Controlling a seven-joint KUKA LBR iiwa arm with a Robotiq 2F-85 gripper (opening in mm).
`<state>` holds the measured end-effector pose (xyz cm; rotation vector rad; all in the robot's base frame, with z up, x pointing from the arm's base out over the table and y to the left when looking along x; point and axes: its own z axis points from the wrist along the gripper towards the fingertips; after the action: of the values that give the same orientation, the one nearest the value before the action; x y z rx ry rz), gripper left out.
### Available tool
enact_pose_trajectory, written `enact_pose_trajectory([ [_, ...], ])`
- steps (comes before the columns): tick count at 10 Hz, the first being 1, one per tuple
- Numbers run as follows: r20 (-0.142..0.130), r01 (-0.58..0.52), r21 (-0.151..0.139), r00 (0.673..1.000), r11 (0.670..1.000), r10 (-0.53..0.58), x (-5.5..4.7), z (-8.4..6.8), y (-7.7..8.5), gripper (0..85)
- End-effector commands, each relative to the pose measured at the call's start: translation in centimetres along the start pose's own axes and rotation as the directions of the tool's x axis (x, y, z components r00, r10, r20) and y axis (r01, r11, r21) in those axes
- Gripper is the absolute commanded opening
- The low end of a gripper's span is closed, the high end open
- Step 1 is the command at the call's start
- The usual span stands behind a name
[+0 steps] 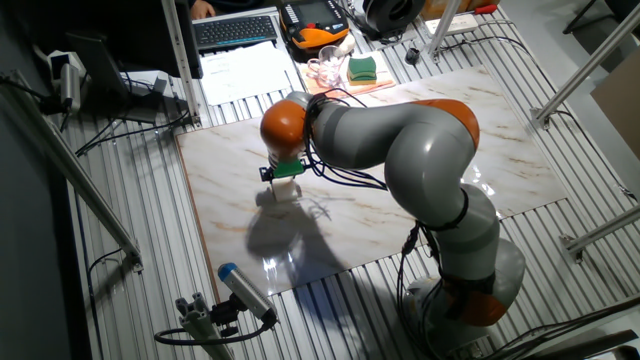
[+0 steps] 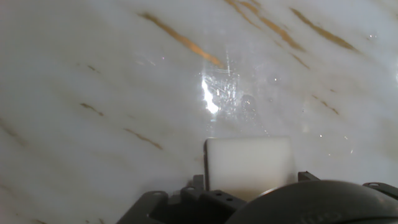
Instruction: Clean the tabletop with a sponge
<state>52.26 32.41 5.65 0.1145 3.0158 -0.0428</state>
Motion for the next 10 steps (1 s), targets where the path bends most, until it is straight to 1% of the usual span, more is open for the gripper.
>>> enact_pose_trajectory([
  [1, 0.000, -0.003, 0.003, 1.000, 1.000, 0.003, 0.1, 0.1, 0.1, 68.0],
  [3, 0.002, -0.009, 0.003, 1.000, 1.000, 0.009, 0.5, 0.0, -0.1, 68.0],
  [6, 0.001, -0.009, -0.004, 1.000, 1.000, 0.009, 0.9, 0.1, -0.2, 68.0],
  [7, -0.005, -0.009, -0.004, 1.000, 1.000, 0.009, 1.1, 0.2, -0.1, 68.0],
  [8, -0.025, -0.013, -0.004, 1.000, 1.000, 0.013, 1.3, 0.3, 0.0, 68.0],
  [10, -0.067, -0.002, -0.002, 0.998, 1.000, 0.002, 1.4, 0.3, 0.0, 68.0],
])
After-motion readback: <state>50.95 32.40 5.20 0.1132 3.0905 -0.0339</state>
